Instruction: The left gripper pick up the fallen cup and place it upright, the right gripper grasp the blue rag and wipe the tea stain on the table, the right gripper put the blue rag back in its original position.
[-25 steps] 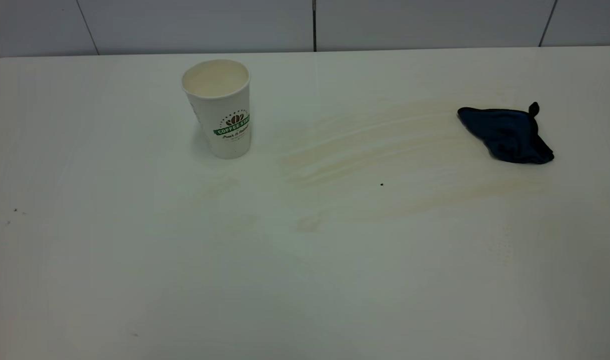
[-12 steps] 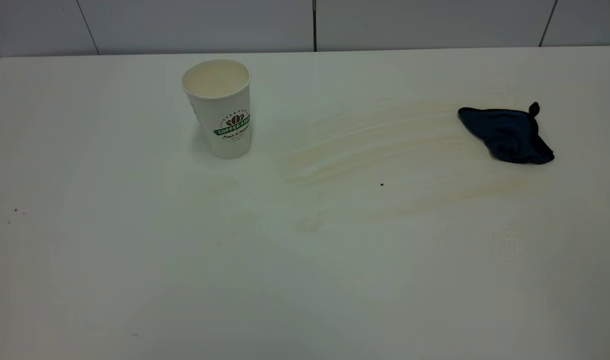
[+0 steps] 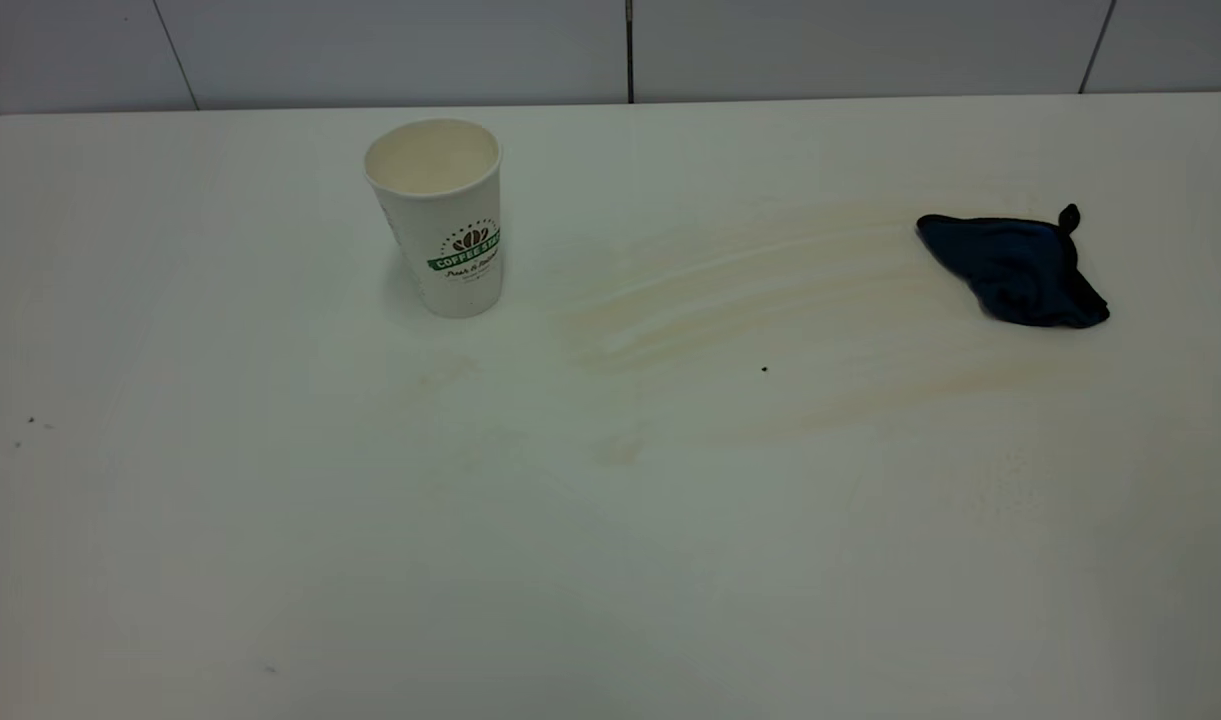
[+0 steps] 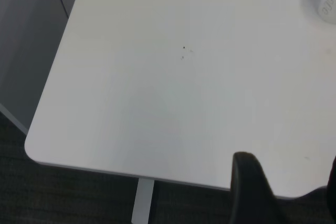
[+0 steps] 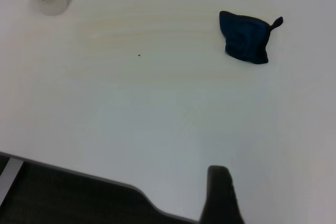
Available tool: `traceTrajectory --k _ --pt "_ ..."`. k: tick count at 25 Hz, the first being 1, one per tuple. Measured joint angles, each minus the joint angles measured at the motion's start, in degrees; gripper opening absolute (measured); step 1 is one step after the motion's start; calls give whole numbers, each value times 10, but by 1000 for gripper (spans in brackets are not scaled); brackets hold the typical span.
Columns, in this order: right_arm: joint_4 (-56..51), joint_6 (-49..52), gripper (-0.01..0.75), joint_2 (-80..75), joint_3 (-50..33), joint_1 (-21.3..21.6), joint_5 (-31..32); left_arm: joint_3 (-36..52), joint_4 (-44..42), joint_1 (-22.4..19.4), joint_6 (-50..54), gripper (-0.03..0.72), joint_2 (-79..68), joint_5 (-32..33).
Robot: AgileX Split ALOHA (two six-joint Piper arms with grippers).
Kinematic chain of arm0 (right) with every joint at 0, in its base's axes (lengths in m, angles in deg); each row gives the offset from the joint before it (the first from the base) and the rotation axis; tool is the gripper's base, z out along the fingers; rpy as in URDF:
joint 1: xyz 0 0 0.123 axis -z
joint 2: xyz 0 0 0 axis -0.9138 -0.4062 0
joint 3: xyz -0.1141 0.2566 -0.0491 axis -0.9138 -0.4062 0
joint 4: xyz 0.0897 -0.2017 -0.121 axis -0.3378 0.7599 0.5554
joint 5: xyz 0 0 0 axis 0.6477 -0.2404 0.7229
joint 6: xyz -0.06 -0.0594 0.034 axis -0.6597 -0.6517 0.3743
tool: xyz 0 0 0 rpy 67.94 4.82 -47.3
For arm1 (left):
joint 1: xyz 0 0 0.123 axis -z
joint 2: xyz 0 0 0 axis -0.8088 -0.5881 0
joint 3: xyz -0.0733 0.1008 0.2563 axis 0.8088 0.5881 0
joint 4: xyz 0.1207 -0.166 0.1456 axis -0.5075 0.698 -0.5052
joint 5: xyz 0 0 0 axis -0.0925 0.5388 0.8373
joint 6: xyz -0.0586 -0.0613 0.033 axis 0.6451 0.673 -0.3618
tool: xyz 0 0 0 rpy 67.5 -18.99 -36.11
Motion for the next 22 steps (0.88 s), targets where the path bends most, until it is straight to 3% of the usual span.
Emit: traceTrajectory --k 11,22 --pt "9 5 590 0 0 46 0 0 0 0 -1 388 0 0" --pt "31 31 590 0 0 58 0 0 0 0 -1 388 0 0"
